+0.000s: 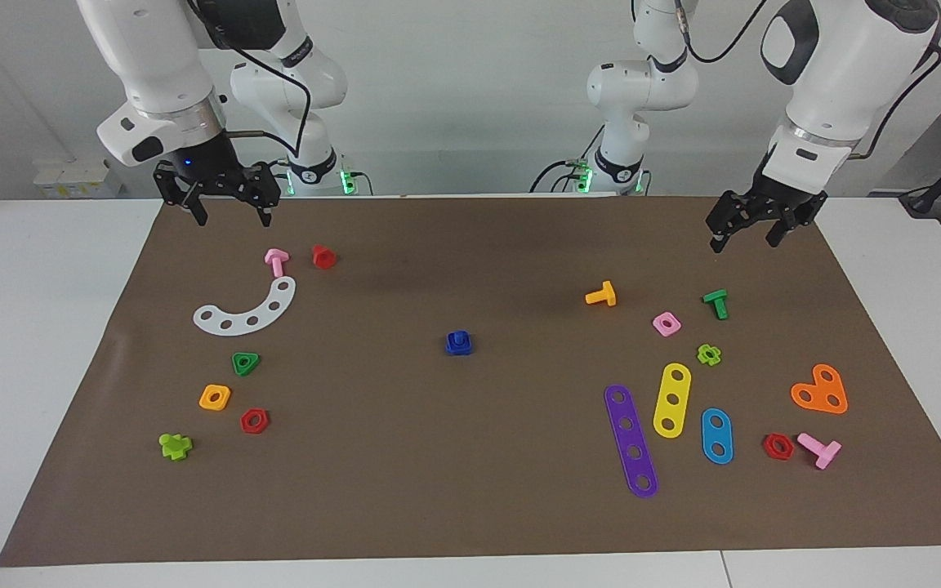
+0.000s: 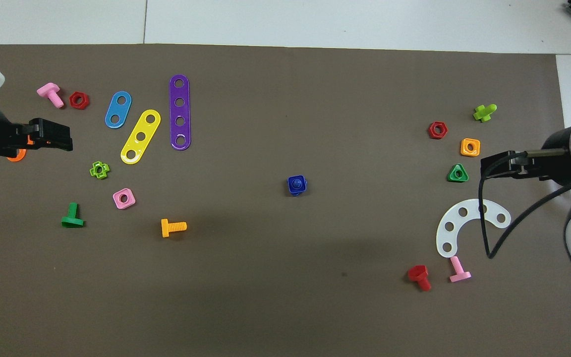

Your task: Unscrew and place screws in storage area

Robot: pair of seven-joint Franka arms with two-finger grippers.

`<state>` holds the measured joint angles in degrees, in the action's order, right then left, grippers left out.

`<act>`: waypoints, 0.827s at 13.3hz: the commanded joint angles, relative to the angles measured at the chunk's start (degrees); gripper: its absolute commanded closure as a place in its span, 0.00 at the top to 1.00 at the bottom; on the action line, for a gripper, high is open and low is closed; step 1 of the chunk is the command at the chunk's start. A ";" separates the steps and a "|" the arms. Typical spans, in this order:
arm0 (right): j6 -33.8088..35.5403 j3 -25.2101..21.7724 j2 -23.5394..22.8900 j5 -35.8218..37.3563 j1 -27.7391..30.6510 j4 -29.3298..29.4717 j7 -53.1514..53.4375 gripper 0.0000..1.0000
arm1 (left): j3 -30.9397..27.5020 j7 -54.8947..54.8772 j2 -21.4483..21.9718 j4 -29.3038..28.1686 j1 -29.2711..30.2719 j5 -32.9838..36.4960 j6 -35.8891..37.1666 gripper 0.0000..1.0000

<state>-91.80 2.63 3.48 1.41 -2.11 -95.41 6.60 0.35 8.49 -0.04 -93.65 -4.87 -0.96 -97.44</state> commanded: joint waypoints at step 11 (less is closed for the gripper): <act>-1.10 0.27 1.36 0.17 0.09 -1.79 0.61 1.00 | 0.79 4.99 -1.43 -6.11 -13.91 -2.45 -6.42 0.93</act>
<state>-91.80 2.65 3.48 1.42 -2.12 -95.48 6.60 1.87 8.53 0.32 -98.68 -15.08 -1.65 -100.33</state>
